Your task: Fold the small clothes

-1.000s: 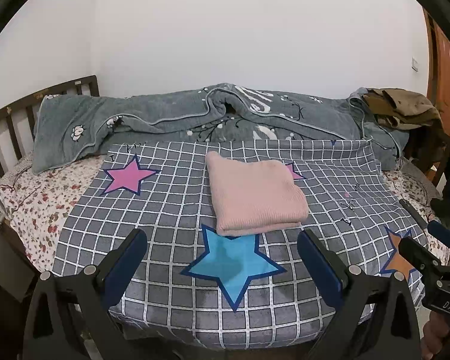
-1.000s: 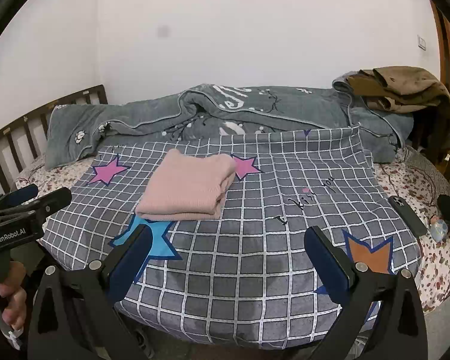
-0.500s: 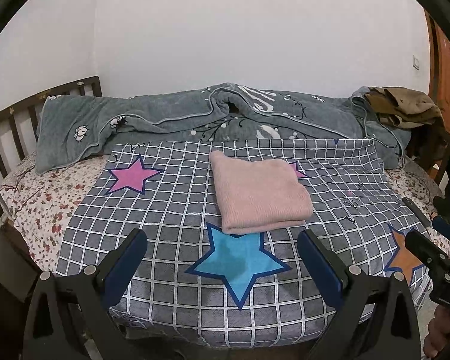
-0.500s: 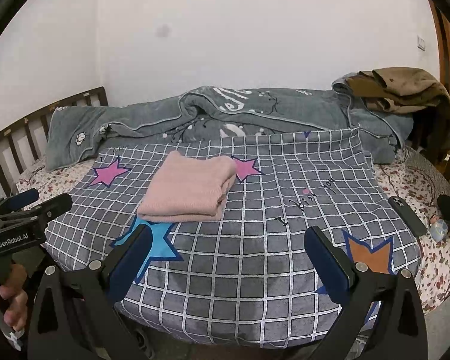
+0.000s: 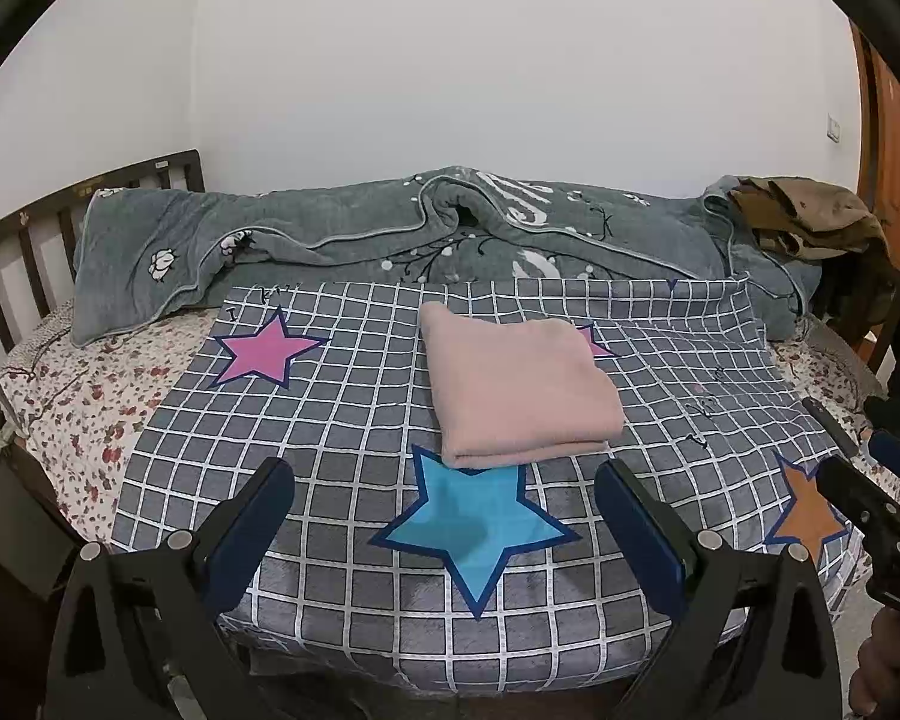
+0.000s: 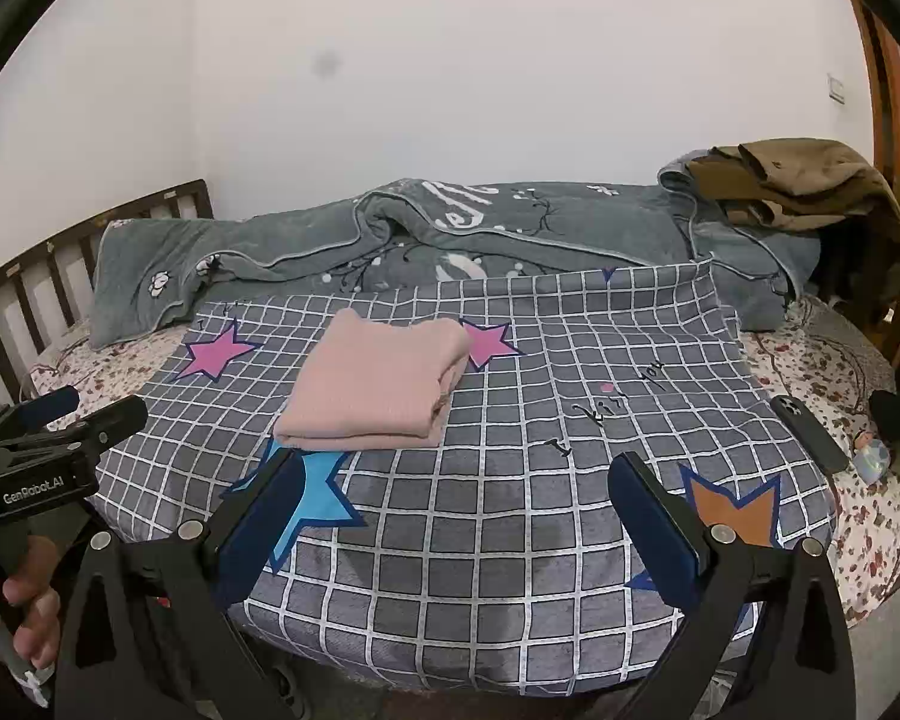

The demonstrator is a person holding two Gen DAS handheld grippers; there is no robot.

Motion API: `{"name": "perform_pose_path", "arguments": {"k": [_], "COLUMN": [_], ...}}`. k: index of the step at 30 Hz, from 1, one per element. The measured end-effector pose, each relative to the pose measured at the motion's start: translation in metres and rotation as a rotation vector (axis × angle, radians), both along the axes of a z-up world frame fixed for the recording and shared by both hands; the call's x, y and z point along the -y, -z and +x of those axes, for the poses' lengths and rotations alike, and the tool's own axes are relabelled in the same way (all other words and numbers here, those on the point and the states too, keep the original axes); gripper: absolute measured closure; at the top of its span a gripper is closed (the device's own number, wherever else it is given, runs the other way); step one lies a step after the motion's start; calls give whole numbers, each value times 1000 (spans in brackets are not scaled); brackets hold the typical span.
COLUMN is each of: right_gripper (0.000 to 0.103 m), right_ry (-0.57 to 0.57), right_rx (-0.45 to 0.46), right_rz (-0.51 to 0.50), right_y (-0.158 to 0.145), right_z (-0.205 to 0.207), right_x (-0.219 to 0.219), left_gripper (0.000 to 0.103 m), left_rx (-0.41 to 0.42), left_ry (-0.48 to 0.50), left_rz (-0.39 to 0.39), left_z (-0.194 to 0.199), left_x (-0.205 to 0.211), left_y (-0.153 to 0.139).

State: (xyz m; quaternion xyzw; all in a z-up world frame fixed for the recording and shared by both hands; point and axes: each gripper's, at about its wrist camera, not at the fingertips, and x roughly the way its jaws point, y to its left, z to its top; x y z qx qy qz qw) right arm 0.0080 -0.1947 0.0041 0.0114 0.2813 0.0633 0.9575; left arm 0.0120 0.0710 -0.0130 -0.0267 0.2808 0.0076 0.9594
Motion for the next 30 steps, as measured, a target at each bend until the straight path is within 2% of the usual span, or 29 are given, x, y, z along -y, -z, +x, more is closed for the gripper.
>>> {"name": "perform_pose_path", "arguments": {"k": [30], "right_gripper": [3], "right_ry": [-3], "right_rx": [10], "right_rz": [6], "right_y": [-5], "right_z": [-8], "right_x": [-2], "left_gripper": [2], "left_rx": [11], "left_ry": [-1], "left_rz": [3], "left_z": [-4], "left_x": [1], "left_y": [-5]}}
